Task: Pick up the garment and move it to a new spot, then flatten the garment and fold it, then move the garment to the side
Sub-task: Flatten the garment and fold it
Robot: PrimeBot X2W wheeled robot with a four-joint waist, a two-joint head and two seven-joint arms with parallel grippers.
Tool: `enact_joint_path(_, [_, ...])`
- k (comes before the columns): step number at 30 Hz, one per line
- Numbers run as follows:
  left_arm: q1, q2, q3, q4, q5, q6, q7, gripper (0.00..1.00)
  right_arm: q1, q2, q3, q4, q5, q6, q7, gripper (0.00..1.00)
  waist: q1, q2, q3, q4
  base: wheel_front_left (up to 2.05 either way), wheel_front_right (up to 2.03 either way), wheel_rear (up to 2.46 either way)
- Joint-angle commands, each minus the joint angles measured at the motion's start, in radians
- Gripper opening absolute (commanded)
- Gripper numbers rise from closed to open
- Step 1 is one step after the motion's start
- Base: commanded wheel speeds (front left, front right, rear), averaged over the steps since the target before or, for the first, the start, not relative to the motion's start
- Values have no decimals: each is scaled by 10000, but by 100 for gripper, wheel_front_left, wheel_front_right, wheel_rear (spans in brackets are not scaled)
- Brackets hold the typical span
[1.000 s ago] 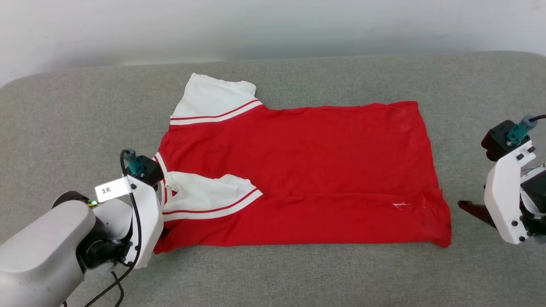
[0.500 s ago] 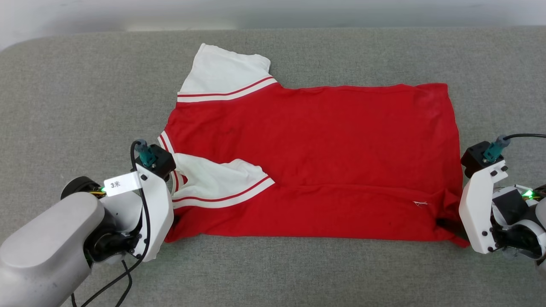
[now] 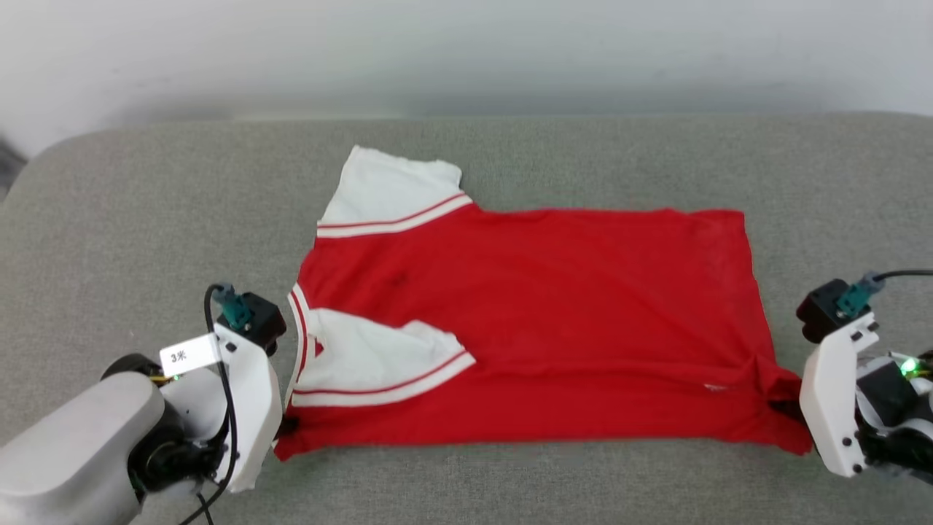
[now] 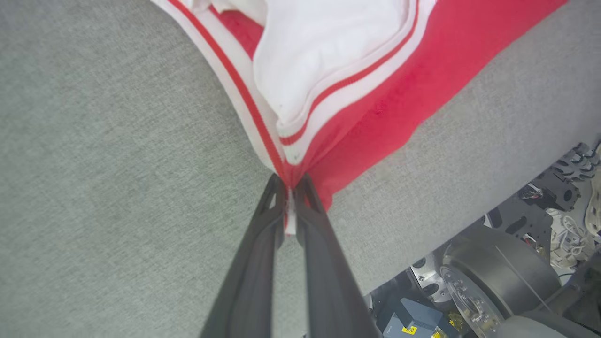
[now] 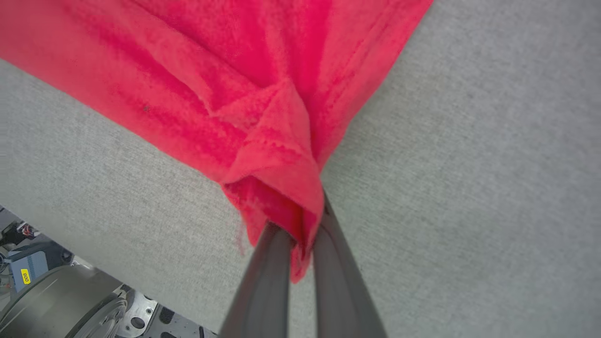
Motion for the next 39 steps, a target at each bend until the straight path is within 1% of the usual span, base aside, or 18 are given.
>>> enact_joint_path(1, [273, 123, -19, -122, -102, 50, -24, 0, 308, -185, 10, -114, 115, -7, -51, 0, 0, 0, -277, -42, 0, 0, 0])
enact_joint_path(7, [1044, 572, -156, -932, -384, 305, -52, 0, 1161, -916, -89, -895, 468, -9, -25, 0, 0, 0, -548, -65, 0, 0, 0])
enact_joint_path(10, [1422, 683, -228, -1223, -484, 489, -146, 0, 1554, -1064, -184, -1104, 488, -7, 37, 0, 0, 0, -523, -103, 0, 0, 0])
enact_joint_path(14, [1752, 623, -306, -1252, -586, 678, -243, 0, 1838, -873, -235, -1012, 256, -9, 105, 0, 0, 0, -333, -161, 0, 0, 0])
enact_joint_path(18, [1827, 532, -360, -1003, -547, 710, -298, 0, 1914, -533, -359, -705, 19, -7, -6, 0, 0, 0, -178, -176, 0, 0, 0])
enact_joint_path(19, [1803, 513, -361, -937, -484, 728, -332, 0, 1932, -444, -448, -613, -5, -9, -72, 11, 0, 0, -170, -170, 0, 0, 0])
enact_joint_path(20, [1763, 485, -315, -908, -470, 731, -421, 72, 1936, -360, -540, -591, -38, -7, -190, 82, 0, 0, -180, -157, 0, 0, 0])
enact_joint_path(21, [1733, 465, -247, -902, -528, 738, -487, 100, 1929, -279, -646, -616, -78, -7, -333, 100, 0, 0, -209, -142, 0, 0, 0])
enact_joint_path(25, [1509, 693, -26, -1114, -424, 718, -754, 100, 1961, -171, -1163, -892, -286, -7, -1187, 100, 0, 0, -442, -104, 0, 0, 0])
enact_joint_path(28, [1320, 891, 310, -1347, -430, 835, -1060, 100, 1887, -51, -1830, -1133, -725, -7, -2312, 100, 0, 0, -614, -109, 0, 0, 0])
enact_joint_path(30, [1089, 1000, 586, -1449, -280, 960, -1400, 100, 1860, 138, -2391, -1257, -1061, -7, -3149, 100, 0, 0, -687, -122, 0, 0, 0])
enact_joint_path(32, [821, 1064, 794, -1485, 16, 1029, -1745, 100, 1829, 449, -3171, -1300, -1568, -7, -4099, 100, 0, 0, -709, -148, 0, 0, 0])
enact_joint_path(35, [331, 946, 1105, -1405, 372, 1169, -2243, 100, 1953, 1023, -4230, -1525, -2485, -5, -5247, 100, 0, 0, -614, -228, 0, 0, 0])
enact_joint_path(39, [-472, 704, 1509, -1114, 578, 1317, -2504, 100, 2232, 1948, -5457, -2162, -3671, -7, -6174, 100, 0, 0, -239, -413, 0, 0, 0])
